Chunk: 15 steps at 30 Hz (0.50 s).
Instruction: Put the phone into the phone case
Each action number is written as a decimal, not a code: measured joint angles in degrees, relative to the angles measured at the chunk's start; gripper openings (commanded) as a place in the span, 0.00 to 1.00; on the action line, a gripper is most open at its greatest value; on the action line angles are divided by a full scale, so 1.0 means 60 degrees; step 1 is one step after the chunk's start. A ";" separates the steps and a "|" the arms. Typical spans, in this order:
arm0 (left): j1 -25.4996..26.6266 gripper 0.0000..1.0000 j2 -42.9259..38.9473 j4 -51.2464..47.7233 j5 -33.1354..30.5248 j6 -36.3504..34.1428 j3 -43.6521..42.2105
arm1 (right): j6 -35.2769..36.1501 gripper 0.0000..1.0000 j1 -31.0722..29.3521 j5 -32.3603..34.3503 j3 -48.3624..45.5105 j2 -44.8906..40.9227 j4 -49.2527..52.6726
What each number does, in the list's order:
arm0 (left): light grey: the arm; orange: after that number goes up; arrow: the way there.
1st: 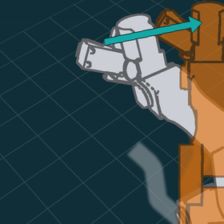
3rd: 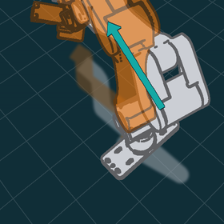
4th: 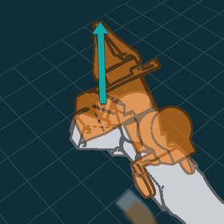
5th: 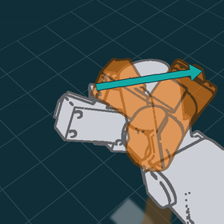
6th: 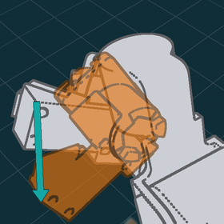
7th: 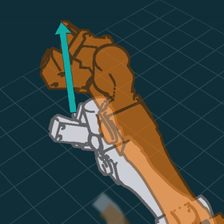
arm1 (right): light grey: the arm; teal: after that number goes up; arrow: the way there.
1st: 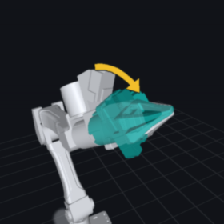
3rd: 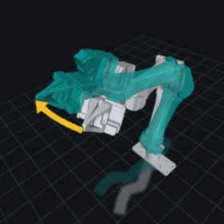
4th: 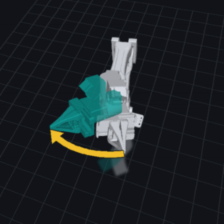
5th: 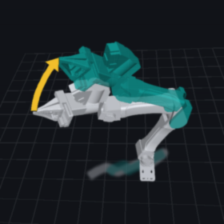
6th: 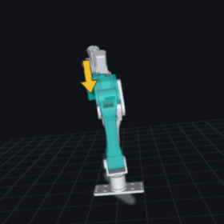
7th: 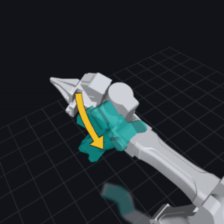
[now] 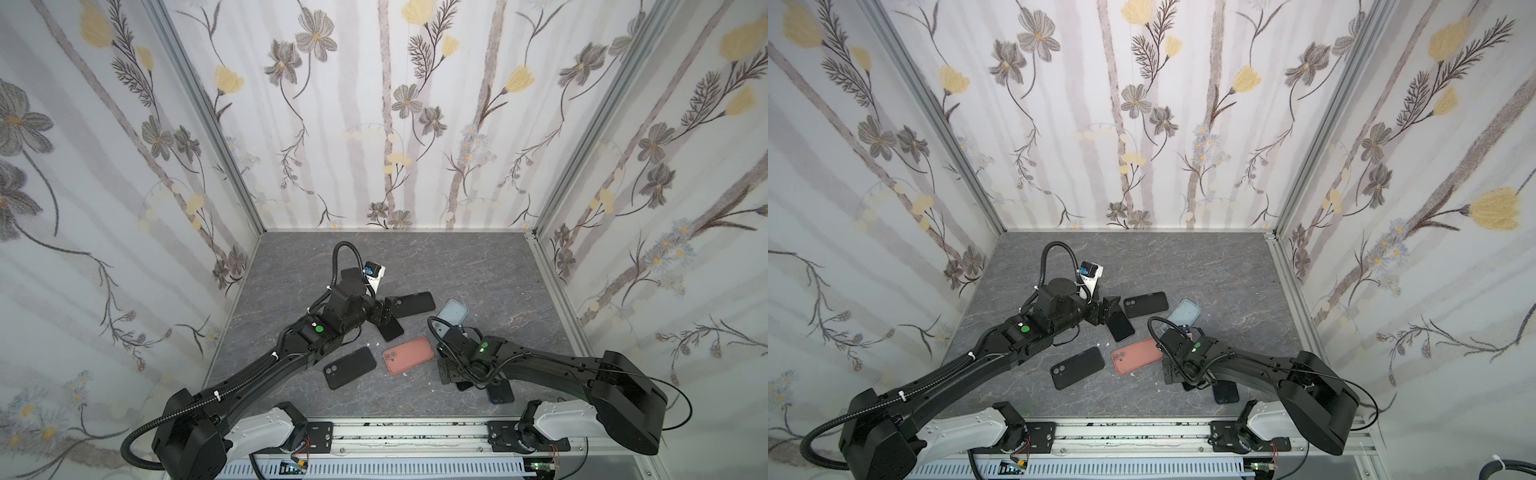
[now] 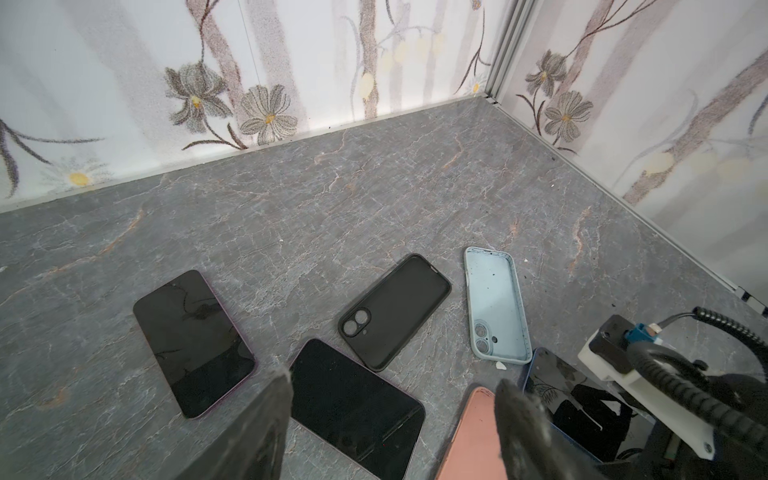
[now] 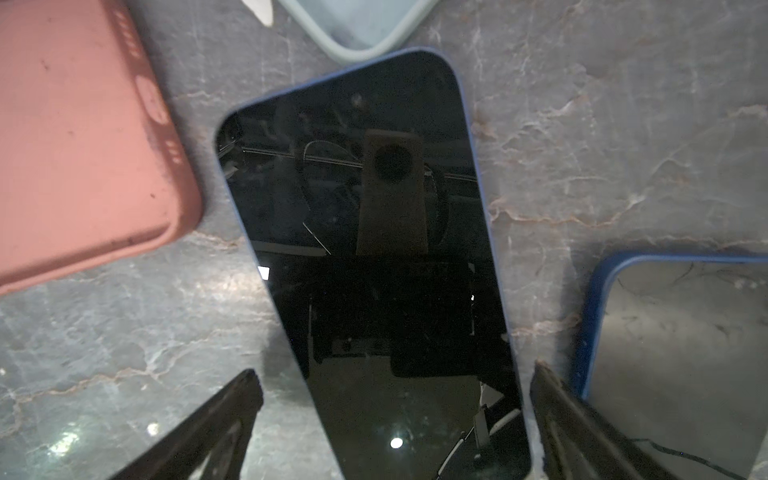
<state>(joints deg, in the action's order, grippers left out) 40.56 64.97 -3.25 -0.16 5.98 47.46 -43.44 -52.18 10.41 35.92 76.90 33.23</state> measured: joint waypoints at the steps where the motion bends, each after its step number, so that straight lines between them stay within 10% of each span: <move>1: 0.0000 0.77 -0.0018 0.0004 0.0011 0.0000 -0.0022 | 0.0000 0.98 0.0015 0.0000 0.0000 0.0066 0.0000; 15: 0.0000 0.77 -0.0047 -0.0004 0.0219 0.0000 -0.0076 | 0.0499 0.76 -0.0022 -0.0390 -0.0025 0.0229 -0.0470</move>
<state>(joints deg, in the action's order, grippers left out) 40.56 64.69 -3.27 1.15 5.98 47.00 -40.45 -52.31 8.08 35.77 78.28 30.41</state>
